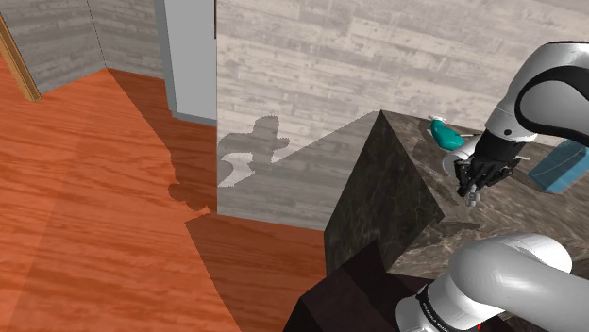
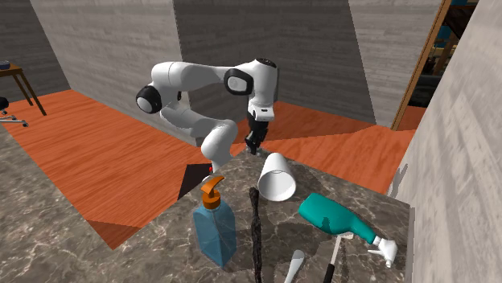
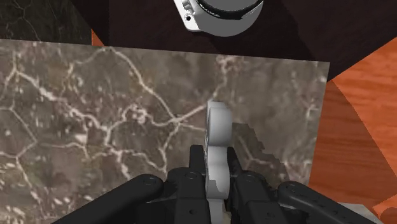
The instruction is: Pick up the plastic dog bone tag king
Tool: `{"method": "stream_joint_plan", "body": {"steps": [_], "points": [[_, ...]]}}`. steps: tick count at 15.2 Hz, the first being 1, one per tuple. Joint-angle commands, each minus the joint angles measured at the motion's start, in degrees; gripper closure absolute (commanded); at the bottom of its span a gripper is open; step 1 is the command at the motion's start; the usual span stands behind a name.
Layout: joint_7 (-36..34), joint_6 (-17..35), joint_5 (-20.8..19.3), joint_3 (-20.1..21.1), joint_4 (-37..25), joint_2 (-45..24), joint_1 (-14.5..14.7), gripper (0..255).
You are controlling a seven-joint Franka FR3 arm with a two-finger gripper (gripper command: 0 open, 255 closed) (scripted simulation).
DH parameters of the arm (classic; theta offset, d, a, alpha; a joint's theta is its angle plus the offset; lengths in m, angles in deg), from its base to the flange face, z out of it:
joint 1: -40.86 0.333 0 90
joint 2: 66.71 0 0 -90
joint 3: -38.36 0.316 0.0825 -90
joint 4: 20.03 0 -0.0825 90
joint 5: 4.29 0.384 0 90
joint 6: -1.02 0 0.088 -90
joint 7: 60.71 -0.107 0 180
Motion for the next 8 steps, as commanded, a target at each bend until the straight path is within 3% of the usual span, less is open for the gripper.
{"method": "stream_joint_plan", "body": {"steps": [1,8], "points": [[0.1,-1.3,0.2,0.3,-1.8,-0.5,0.1,255],[0.5,-5.2,1.0,1.0,-8.1,-2.9,0.5,255]]}}
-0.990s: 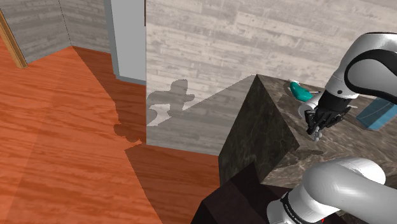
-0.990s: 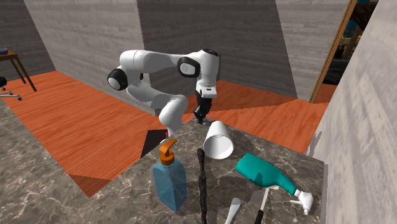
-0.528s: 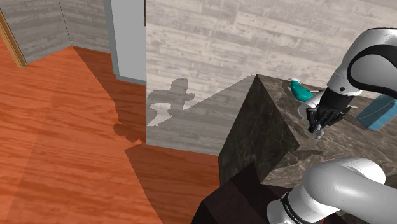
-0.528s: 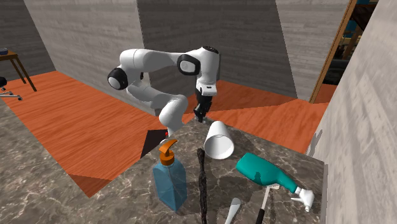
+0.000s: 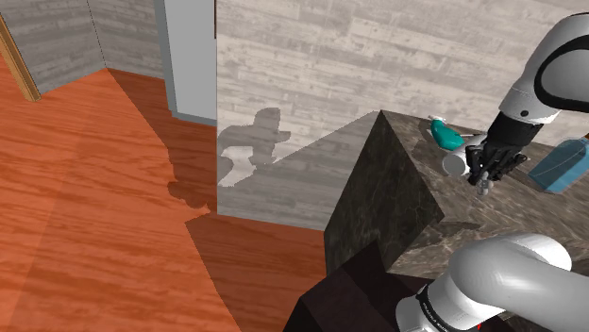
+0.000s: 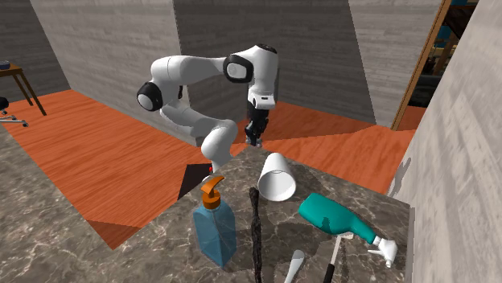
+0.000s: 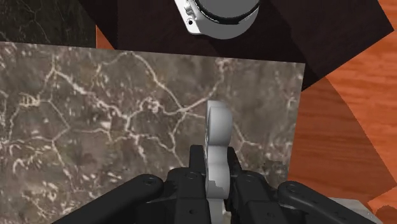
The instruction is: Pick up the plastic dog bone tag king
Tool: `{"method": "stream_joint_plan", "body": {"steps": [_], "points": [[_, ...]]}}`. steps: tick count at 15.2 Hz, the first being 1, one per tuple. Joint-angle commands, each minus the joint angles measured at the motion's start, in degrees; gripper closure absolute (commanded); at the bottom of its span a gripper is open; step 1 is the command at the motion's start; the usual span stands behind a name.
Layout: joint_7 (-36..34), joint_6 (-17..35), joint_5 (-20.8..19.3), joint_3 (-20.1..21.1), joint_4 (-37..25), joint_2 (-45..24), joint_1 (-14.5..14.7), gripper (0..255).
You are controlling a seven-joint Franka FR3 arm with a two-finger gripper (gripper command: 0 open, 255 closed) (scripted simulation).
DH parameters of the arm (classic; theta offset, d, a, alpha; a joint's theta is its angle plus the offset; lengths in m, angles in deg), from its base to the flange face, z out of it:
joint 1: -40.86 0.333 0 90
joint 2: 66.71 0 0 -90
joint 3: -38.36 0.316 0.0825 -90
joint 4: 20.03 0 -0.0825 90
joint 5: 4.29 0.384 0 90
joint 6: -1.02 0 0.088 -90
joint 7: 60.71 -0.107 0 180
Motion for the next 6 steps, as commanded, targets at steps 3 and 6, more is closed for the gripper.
{"method": "stream_joint_plan", "body": {"steps": [3,6], "points": [[0.3,-2.3,0.4,0.4,-3.7,-1.4,0.2,255],[0.3,-2.9,0.4,0.5,-4.8,-1.9,0.2,255]]}}
